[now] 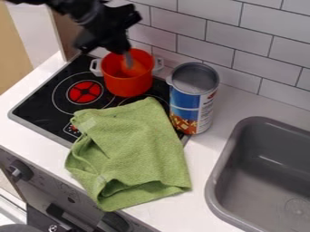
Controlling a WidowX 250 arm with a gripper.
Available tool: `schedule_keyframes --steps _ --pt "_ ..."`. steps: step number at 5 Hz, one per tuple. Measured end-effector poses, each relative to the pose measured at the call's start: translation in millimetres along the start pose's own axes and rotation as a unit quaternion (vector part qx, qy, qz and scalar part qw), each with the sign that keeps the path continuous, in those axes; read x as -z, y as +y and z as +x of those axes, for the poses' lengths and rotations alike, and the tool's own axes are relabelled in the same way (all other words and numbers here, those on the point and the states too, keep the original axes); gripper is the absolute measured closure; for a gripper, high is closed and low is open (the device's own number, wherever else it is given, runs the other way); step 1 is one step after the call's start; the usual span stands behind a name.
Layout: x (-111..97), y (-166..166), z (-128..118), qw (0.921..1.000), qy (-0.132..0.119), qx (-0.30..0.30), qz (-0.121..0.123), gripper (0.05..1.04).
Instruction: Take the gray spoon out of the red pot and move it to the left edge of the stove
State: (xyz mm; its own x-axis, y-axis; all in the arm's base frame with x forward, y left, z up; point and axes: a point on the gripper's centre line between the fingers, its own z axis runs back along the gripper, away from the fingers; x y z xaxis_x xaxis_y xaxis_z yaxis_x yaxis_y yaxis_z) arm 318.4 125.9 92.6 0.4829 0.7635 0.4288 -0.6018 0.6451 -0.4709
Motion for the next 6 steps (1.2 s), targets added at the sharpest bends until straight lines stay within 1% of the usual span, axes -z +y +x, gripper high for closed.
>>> schedule_keyframes --steps 1,2,3,4,5,6 --pt "-16.6 21.2 7.6 0.9999 0.014 0.005 -0.009 1.015" --pt "-24.3 27.4 7.0 0.999 0.041 0.012 -0.012 1.015" --pt "-40.1 41.1 14.5 0.9948 0.084 0.056 0.01 1.016" --pt "-49.2 80.3 14.1 0.9743 0.181 0.12 0.06 1.015" --pt "-57.9 117.9 18.3 0.9494 0.234 0.181 0.105 1.016" --pt "-52.7 146.0 30.1 0.9275 0.262 0.219 0.153 1.016"
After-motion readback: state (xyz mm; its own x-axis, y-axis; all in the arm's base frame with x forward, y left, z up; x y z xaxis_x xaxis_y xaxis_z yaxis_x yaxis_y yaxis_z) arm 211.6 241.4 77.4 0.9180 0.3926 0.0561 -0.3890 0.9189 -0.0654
